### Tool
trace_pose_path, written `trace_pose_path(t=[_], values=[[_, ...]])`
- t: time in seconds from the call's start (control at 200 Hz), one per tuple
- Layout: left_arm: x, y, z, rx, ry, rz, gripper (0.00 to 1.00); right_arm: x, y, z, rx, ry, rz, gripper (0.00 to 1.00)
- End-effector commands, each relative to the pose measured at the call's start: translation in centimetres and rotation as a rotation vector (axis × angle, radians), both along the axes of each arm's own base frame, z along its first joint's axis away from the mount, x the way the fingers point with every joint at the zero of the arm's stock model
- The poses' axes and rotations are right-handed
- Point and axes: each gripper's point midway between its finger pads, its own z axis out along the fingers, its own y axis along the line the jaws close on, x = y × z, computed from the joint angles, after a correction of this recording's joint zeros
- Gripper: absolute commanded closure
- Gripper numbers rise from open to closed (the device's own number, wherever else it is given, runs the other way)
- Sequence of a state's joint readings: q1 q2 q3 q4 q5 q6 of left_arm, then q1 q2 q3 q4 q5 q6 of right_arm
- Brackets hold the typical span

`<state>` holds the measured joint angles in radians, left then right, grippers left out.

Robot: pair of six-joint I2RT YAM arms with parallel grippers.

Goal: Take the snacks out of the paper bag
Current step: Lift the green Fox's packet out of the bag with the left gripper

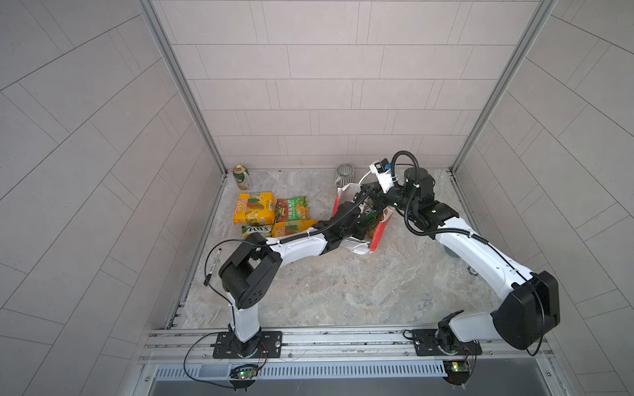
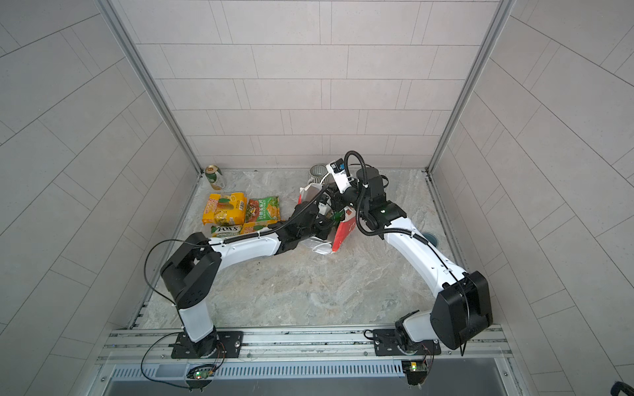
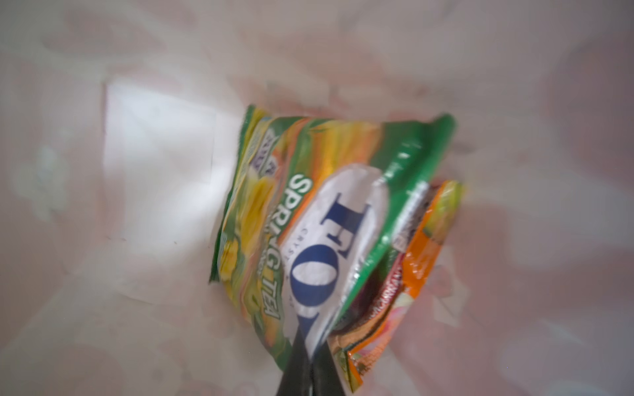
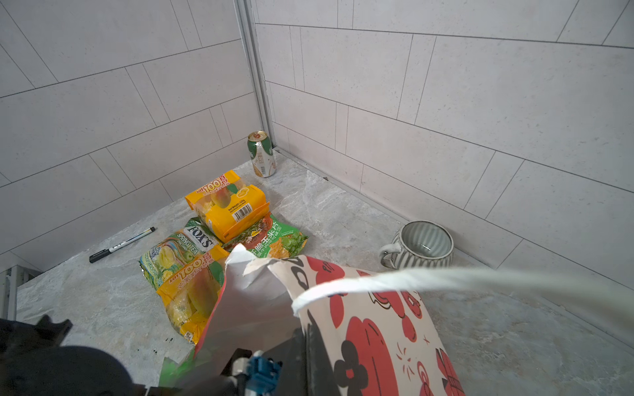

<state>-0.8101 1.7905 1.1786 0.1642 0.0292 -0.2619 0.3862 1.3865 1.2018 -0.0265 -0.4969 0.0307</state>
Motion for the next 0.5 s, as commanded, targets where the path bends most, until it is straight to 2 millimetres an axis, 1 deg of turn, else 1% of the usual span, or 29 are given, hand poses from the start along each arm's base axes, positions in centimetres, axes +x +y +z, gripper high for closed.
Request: trace_pose_path(t=[0.0, 0.26, 0.405, 0.495], values=[[-0.3, 1.0, 3.6, -0.034, -0.072, 0.011, 1.0, -0.4, 0.3, 2.3, 0.022, -0.067, 0.02, 0.97], [-2.0, 2.5, 5.8, -0.055, -0.084, -0.001, 1.0, -0.3, 0.2, 2.2, 0.019, -0.066, 0.012, 0.97], [-3.1, 3.2, 7.9, -0.068, -0.115, -0.029, 1.0, 0.2, -0.3, 2.1, 0.029, -0.054, -0.01, 0.97], [-3.9, 3.6, 9.7, -0.082, -0.151, -0.057, 1.0, 0.3, -0.4, 2.1, 0.03, -0.053, -0.013, 0.97]])
